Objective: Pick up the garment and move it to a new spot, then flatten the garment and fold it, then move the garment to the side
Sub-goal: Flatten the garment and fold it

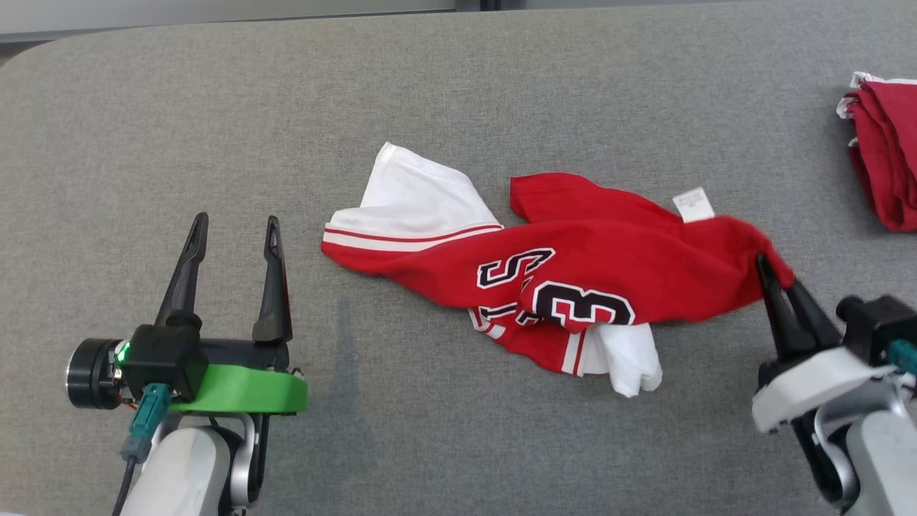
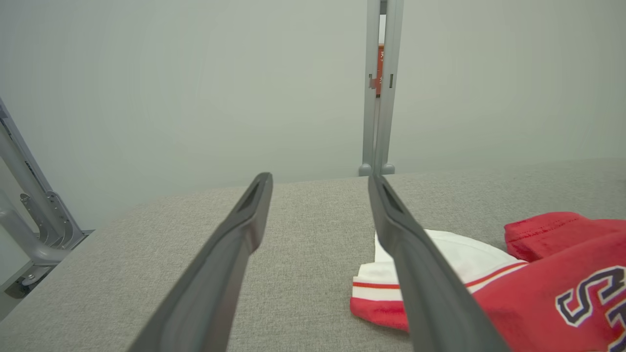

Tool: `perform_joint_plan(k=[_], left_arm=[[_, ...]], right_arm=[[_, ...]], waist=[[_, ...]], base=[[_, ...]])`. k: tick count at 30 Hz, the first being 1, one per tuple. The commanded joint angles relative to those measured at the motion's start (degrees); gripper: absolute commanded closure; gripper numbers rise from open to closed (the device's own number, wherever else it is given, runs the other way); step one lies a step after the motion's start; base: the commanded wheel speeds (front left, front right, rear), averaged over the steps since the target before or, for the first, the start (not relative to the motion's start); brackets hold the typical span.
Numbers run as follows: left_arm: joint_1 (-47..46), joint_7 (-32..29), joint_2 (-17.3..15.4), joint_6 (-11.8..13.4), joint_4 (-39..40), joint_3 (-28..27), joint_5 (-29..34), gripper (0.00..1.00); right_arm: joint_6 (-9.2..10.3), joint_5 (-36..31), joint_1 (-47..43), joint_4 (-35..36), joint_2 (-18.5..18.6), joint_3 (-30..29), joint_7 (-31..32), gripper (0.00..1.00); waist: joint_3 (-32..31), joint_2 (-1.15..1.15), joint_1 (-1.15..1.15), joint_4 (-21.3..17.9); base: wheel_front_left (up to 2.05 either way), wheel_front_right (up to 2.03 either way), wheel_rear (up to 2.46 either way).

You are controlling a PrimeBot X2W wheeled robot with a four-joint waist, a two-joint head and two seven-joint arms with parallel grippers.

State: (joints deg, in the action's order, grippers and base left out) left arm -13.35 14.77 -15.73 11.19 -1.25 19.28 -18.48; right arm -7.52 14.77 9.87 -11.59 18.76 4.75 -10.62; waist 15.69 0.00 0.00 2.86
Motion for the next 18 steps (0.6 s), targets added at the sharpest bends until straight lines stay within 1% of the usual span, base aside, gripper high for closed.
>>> perform_joint_plan(k=[1,6,9,12,15,16,17,18], left_arm=[[0.71,0.34,-0.04,0.47,-0.04,-0.19,-0.47,0.0],[1.17,0.4,-0.22,0.3,-0.37,-0.11,-0.72,0.0],[1.32,0.4,-0.32,0.19,-0.55,-0.01,-0.7,0.0],[1.49,0.36,-0.32,0.13,-0.78,0.23,-0.85,0.0],[1.88,0.35,-0.34,0.38,-0.97,0.32,-1.03,0.0],[2.06,0.35,-0.38,0.54,-1.07,0.28,-1.08,0.0],[2.26,0.36,-0.39,0.6,-1.12,0.22,-1.19,0.0],[2.55,0.36,-0.42,0.86,-1.21,0.05,-1.28,0.0]], right_arm=[[0.06,0.77,-2.07,-0.84,-0.9,-0.09,-0.29,1.0],[0.06,1.94,-8.45,-6.34,-5.03,-0.29,-1.95,1.0],[0.06,2.45,-9.95,-9.42,-6.91,-1.5,-3.01,1.0],[0.08,3.05,-11.33,-12.42,-9.13,-4.07,-3.76,1.0],[0.08,3.59,-12.06,-13.64,-11.11,-5.03,-4.01,1.0],[0.07,3.8,-11.96,-13.01,-11.66,-5.04,-4.04,0.83],[0.06,3.9,-11.91,-12.13,-11.99,-5.17,-4.14,0.49],[0.03,3.68,-11.47,-10.19,-12.21,-5.44,-4.24,0.0]], waist=[[-0.2,0.0,0.0,-0.25],[-0.78,0.0,0.0,-1.02],[-1.11,0.0,0.0,-1.22],[-1.68,0.0,0.0,-1.14],[-2.34,0.0,0.0,-1.04],[-2.59,0.0,0.0,-1.08],[-2.81,0.0,0.0,-1.16],[-3.1,0.0,0.0,-1.34]], base=[[0.0,0.0,0.0],[0.0,0.0,0.0],[0.0,0.0,0.0],[0.0,0.0,0.0],[0.0,0.0,0.0],[0.0,0.0,0.0],[0.0,0.0,0.0],[0.0,0.0,0.0]])
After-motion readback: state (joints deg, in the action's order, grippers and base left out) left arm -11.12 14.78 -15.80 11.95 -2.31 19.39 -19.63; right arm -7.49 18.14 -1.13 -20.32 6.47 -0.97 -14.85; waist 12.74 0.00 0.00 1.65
